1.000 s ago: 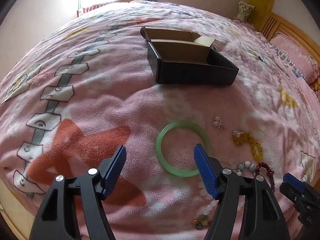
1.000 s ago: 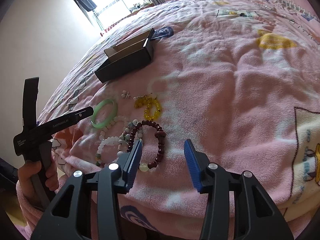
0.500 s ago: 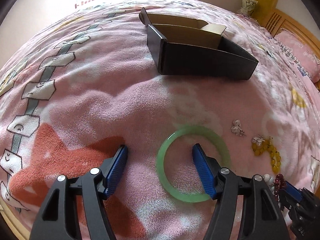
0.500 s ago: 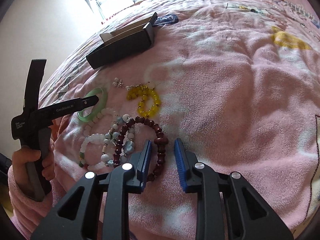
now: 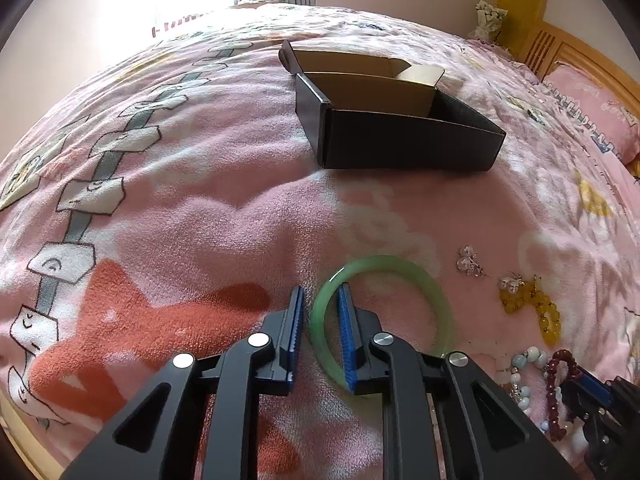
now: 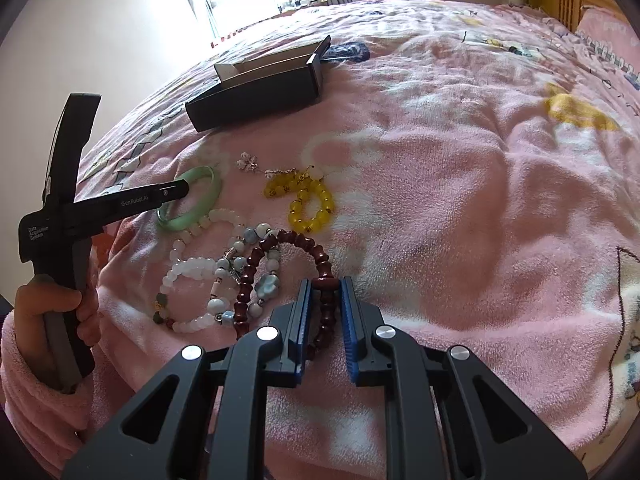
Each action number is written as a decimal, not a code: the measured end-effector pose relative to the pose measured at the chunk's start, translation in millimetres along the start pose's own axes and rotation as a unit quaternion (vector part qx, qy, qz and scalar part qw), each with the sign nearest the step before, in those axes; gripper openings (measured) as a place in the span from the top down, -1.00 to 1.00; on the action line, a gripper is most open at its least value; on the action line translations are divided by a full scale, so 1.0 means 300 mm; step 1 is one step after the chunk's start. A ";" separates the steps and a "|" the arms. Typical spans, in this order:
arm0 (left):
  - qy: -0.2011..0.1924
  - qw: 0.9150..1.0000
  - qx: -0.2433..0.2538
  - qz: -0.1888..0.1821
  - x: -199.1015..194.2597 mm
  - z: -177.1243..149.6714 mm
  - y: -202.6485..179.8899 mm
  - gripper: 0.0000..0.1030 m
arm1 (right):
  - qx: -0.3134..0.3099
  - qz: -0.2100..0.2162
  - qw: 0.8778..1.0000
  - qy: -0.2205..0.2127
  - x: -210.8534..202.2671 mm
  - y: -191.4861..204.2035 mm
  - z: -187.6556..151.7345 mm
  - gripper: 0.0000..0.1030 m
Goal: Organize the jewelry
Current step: 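Grasp the green jade bangle with the left tool while the right tool grasps the dark red bead bracelet, then carry the green bangle and red bracelet into the black box and release both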
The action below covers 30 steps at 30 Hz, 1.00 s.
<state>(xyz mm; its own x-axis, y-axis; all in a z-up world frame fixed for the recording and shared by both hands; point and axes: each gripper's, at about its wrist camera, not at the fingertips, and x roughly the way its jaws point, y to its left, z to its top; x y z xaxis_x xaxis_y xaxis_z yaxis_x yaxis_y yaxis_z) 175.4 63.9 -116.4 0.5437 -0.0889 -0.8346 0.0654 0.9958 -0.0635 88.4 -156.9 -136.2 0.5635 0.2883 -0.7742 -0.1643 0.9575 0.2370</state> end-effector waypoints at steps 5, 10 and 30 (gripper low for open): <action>-0.004 1.000 0.005 -0.007 -0.019 -0.006 -0.001 0.80 | -0.003 0.005 1.000 -0.012 -0.045 0.020 0.001 0.71; -0.010 1.000 -0.005 -0.022 -0.055 -0.012 0.002 0.80 | -0.006 0.005 1.000 -0.029 -0.100 0.039 0.005 0.71; -0.079 0.997 0.025 -0.010 -0.319 0.048 -0.042 0.78 | -0.013 0.001 0.996 -0.093 -0.303 0.082 0.122 0.71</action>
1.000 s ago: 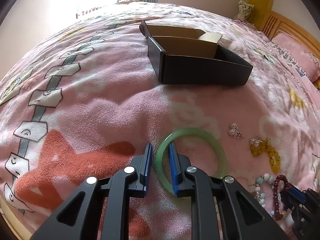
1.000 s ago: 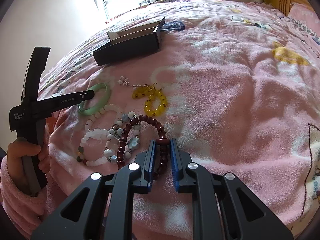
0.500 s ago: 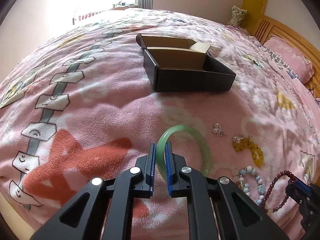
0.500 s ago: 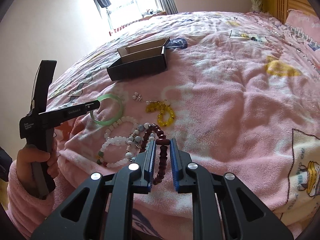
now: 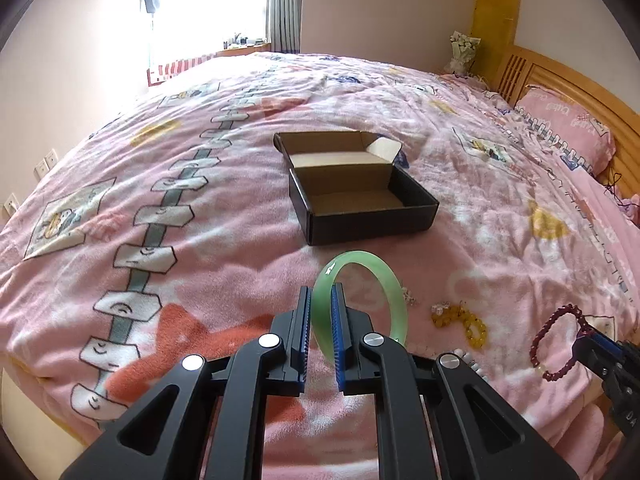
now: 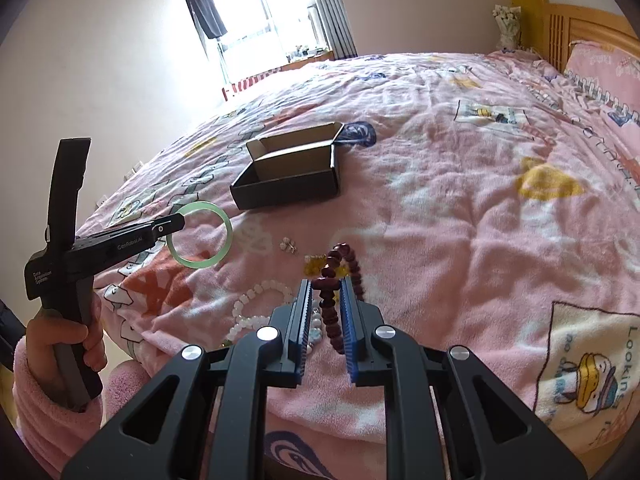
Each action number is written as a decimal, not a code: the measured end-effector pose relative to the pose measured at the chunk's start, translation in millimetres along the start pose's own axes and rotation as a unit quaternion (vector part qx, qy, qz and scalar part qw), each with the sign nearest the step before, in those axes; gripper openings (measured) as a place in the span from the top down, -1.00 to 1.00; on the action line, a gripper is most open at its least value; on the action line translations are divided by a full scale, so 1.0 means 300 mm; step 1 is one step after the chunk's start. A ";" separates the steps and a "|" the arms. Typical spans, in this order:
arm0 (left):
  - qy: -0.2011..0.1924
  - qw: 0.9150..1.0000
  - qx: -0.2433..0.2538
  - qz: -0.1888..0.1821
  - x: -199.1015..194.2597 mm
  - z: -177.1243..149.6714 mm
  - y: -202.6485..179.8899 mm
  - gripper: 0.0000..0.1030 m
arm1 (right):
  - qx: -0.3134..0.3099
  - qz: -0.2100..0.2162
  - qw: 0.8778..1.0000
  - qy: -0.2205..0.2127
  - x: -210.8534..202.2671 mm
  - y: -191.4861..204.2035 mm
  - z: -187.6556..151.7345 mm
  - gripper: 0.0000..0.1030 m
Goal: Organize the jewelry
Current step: 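Carry the green bangle and red bracelet into the black box and release both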
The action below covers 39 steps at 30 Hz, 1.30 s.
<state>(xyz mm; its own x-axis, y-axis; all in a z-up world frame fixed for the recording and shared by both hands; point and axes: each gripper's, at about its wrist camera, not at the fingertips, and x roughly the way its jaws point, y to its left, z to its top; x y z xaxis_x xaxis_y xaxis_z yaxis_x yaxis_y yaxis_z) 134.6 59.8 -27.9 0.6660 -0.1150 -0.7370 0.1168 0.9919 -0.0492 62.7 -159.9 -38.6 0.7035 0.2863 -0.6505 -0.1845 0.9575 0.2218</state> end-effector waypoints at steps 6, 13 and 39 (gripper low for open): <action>-0.019 1.000 0.007 -0.008 -0.051 0.095 -0.017 0.78 | -0.016 0.006 1.000 -0.021 -0.030 0.033 0.135 0.71; -0.030 0.999 -0.003 -0.022 -0.044 0.205 -0.015 0.77 | -0.048 0.005 0.998 -0.033 0.040 0.081 0.326 0.71; -0.027 0.999 -0.014 -0.024 0.174 0.401 0.002 0.74 | -0.064 0.010 0.998 -0.001 0.439 0.176 0.704 0.69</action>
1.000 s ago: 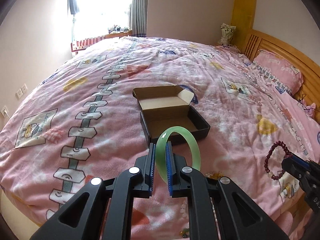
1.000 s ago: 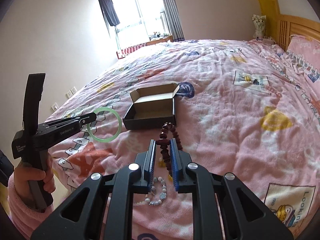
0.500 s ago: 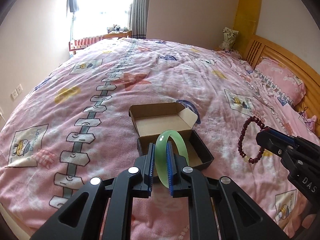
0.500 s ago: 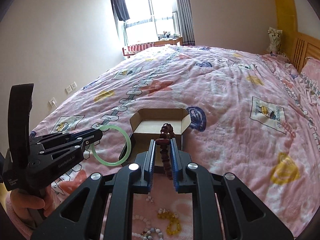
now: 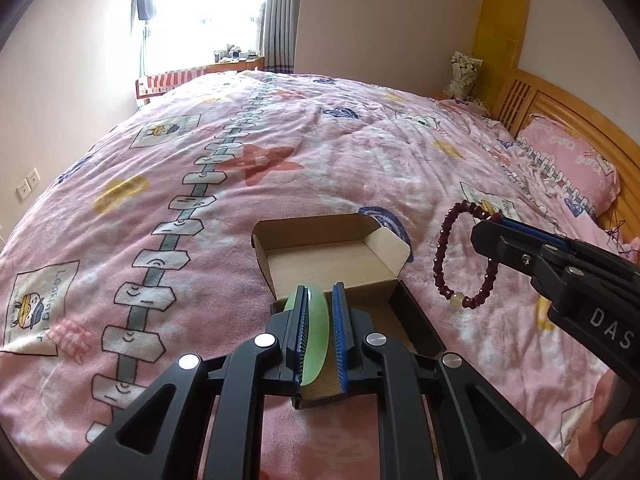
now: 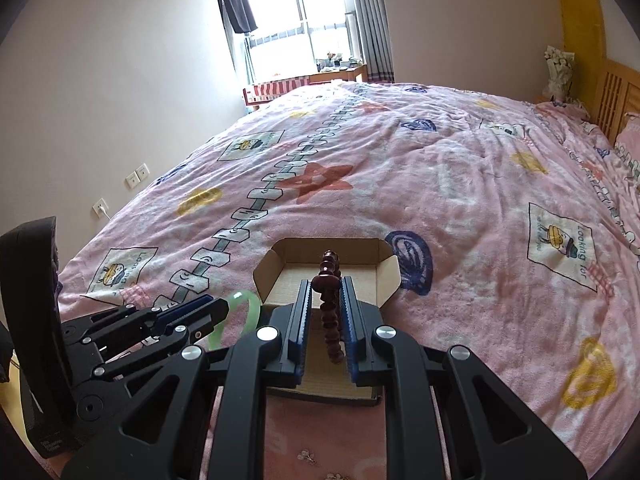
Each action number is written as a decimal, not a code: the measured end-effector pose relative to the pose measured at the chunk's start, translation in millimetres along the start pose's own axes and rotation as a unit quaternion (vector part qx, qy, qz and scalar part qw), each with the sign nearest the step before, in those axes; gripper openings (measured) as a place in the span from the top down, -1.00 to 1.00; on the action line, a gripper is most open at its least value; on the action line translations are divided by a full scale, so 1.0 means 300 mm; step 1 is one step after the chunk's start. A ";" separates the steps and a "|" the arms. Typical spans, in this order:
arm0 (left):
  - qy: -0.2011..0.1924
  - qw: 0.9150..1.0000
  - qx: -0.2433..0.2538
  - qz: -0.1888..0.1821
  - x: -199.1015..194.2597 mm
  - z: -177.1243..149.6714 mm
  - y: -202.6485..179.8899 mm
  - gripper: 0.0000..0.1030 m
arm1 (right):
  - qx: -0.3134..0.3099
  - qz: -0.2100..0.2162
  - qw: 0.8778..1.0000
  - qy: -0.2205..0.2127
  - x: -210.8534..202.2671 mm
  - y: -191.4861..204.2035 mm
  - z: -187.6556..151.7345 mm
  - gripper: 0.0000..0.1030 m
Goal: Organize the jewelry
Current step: 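Carry the green bangle and red bracelet into the black box and release both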
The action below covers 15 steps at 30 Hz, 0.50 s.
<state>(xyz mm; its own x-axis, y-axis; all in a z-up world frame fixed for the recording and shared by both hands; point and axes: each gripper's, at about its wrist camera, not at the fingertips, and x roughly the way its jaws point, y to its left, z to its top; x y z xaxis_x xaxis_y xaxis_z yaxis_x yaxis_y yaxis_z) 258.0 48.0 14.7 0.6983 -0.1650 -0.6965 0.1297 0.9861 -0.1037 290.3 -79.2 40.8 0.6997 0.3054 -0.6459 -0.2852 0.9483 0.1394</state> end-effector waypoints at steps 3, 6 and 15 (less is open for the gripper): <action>-0.006 1.000 0.002 -0.004 -0.019 0.011 -0.002 0.72 | 0.001 -0.001 1.000 -0.003 -0.001 -0.004 0.008 0.68; -0.012 1.000 0.001 -0.005 -0.042 0.017 0.000 0.72 | 0.000 -0.001 1.000 -0.006 -0.018 0.000 0.002 0.67; -0.014 1.000 -0.003 -0.006 -0.115 -0.021 0.005 0.68 | -0.001 -0.002 1.000 -0.015 -0.121 0.012 -0.059 0.67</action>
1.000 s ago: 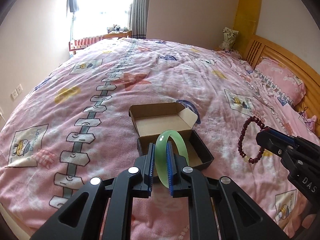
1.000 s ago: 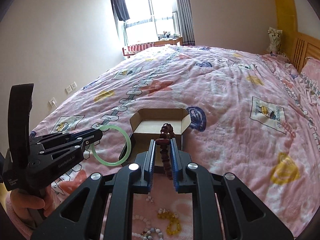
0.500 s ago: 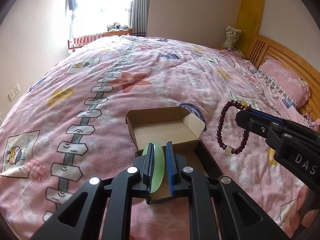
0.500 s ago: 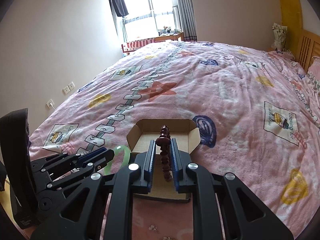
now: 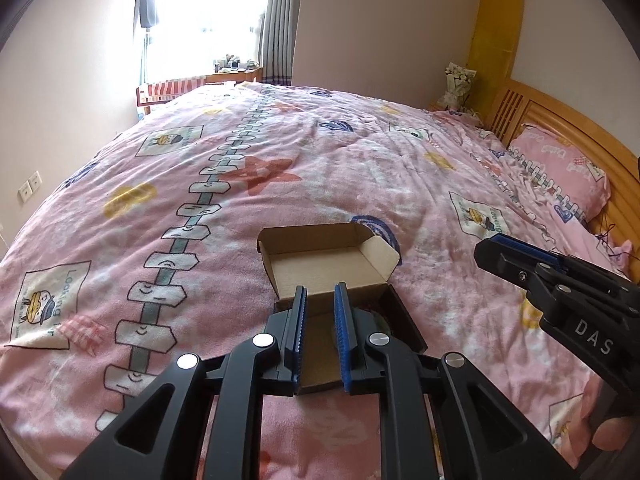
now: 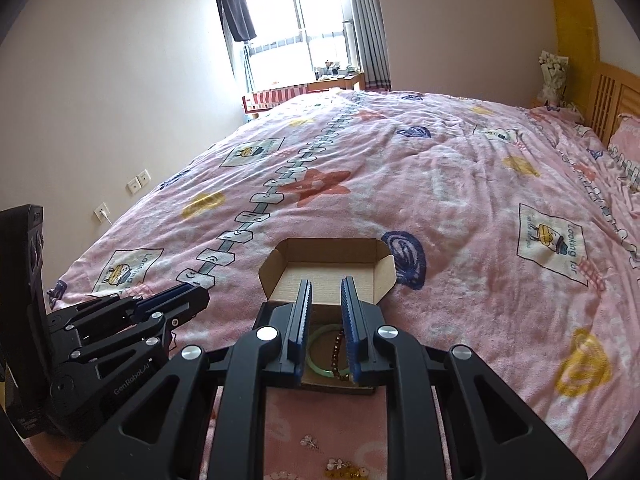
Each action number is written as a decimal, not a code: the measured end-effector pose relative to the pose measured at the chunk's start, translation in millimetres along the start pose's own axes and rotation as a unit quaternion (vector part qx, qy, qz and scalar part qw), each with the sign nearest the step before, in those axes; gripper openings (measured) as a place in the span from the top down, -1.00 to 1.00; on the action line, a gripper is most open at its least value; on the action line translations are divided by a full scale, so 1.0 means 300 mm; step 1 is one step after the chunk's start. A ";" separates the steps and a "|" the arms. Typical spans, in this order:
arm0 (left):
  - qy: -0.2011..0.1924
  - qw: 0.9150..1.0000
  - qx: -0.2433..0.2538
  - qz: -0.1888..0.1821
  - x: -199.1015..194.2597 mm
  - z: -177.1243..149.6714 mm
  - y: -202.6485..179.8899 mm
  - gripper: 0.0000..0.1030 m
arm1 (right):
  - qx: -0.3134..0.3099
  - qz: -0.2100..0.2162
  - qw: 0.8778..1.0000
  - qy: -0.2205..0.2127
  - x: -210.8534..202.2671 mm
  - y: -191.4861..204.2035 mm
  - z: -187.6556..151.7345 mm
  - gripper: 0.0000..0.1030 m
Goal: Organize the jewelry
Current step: 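Carry the green bangle and red bracelet into the black box and release both, then grasp the white bead bracelet with the left tool while the right tool grasps the yellow bracelet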
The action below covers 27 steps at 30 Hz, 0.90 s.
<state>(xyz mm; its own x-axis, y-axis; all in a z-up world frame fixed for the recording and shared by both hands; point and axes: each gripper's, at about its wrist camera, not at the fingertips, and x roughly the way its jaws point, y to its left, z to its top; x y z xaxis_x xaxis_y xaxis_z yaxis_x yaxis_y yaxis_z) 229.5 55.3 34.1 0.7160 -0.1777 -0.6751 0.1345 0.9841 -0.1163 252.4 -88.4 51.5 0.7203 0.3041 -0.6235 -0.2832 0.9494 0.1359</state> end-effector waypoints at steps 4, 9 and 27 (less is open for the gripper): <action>-0.003 1.000 0.000 0.003 -0.038 -0.024 0.001 0.38 | -0.005 -0.004 1.000 -0.006 -0.058 0.006 -0.033 0.67; -0.008 1.000 0.006 0.004 -0.098 -0.073 -0.006 0.10 | -0.009 -0.010 1.000 -0.020 -0.147 0.004 -0.086 0.53; 0.053 0.998 0.022 -0.018 -0.085 -0.353 -0.076 -0.11 | 0.005 -0.056 0.998 0.015 -0.240 -0.126 -0.416 -0.13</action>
<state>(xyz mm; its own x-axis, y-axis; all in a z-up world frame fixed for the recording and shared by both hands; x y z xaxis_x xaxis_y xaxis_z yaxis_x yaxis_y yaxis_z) 135.5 38.0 -23.3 0.6341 -0.2082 -0.7446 0.1894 0.9755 -0.1116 132.4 -156.0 -4.9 0.7282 0.1939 -0.6574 -0.1956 0.9780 0.0719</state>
